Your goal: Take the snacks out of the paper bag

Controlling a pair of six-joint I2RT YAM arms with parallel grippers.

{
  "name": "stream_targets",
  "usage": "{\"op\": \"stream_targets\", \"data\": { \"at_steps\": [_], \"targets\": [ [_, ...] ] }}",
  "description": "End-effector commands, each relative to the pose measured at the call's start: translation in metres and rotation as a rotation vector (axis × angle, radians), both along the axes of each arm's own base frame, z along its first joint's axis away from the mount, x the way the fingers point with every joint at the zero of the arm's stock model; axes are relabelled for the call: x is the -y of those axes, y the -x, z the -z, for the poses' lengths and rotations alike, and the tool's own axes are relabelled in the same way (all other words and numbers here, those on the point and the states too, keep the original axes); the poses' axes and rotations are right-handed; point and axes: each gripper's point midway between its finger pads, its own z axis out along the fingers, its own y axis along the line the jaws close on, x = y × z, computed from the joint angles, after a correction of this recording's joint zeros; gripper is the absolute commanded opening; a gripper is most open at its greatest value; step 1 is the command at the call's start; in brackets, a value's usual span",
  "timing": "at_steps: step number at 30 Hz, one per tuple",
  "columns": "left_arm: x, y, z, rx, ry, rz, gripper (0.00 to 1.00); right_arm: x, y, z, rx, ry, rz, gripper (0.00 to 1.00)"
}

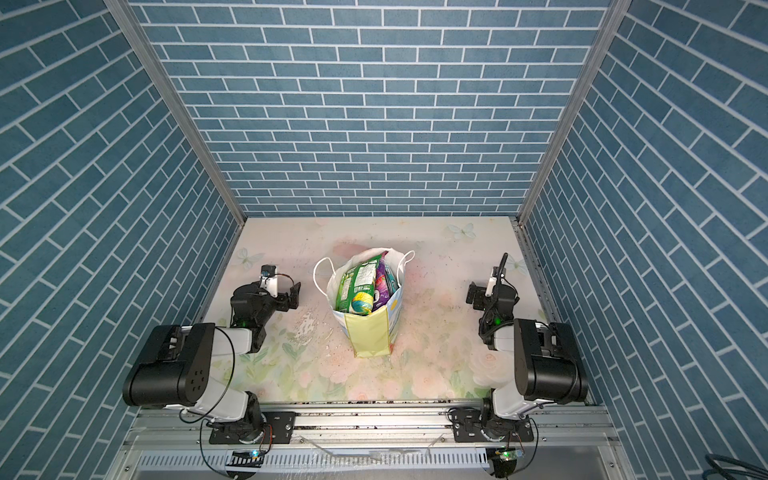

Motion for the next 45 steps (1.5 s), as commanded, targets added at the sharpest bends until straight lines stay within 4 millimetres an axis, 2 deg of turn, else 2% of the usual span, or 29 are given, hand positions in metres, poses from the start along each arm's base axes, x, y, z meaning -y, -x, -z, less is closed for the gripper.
{"op": "stream_targets", "data": {
  "at_steps": [1, 18, 20, 22, 24, 27, 30, 33, 36, 37, 40, 43, 45],
  "targets": [
    [0.003, -0.005, -0.004, 0.015, 0.004, 0.013, 1.0, 0.003, -0.009, -0.009, 0.031, 0.037, -0.002, 0.99],
    [0.005, -0.005, -0.004, 0.013, 0.008, 0.023, 0.99, 0.003, -0.01, -0.009, 0.028, 0.035, -0.005, 0.98],
    [0.005, -0.005, -0.004, 0.011, 0.007, 0.022, 0.91, 0.003, -0.01, -0.009, 0.03, 0.034, -0.006, 0.87],
    [0.004, -0.006, -0.005, 0.011, 0.007, 0.015, 0.78, 0.003, -0.009, -0.01, 0.033, 0.034, -0.004, 0.71],
    [-0.002, -0.008, -0.01, -0.016, 0.009, -0.018, 0.7, 0.009, -0.01, -0.014, 0.027, 0.032, 0.033, 0.69],
    [-0.012, -0.017, -0.04, -0.123, 0.012, -0.081, 0.65, 0.013, -0.007, -0.025, 0.021, 0.033, 0.053, 0.67],
    [-0.012, -0.025, -0.092, -0.116, 0.055, -0.1, 0.57, 0.015, 0.002, -0.047, 0.038, 0.03, 0.073, 0.64],
    [-0.008, -0.024, -0.138, -0.104, 0.154, -0.115, 0.49, 0.022, 0.017, -0.083, 0.057, -0.037, 0.151, 0.6],
    [0.005, -0.018, -0.17, -0.129, 0.268, -0.085, 0.37, 0.017, 0.03, -0.129, 0.126, -0.109, 0.146, 0.47],
    [0.011, -0.015, -0.179, -0.135, 0.302, -0.079, 0.36, 0.01, 0.034, -0.145, 0.152, -0.124, 0.11, 0.4],
    [0.025, -0.001, -0.201, -0.136, 0.333, -0.07, 0.36, 0.001, 0.047, -0.183, 0.178, -0.206, 0.084, 0.38],
    [0.031, 0.022, -0.23, -0.105, 0.291, -0.092, 0.39, -0.009, 0.059, -0.205, 0.095, -0.34, 0.088, 0.24],
    [0.032, 0.037, -0.246, -0.089, 0.271, -0.108, 0.43, -0.033, 0.064, -0.219, 0.01, -0.404, -0.02, 0.17]
  ]
}}
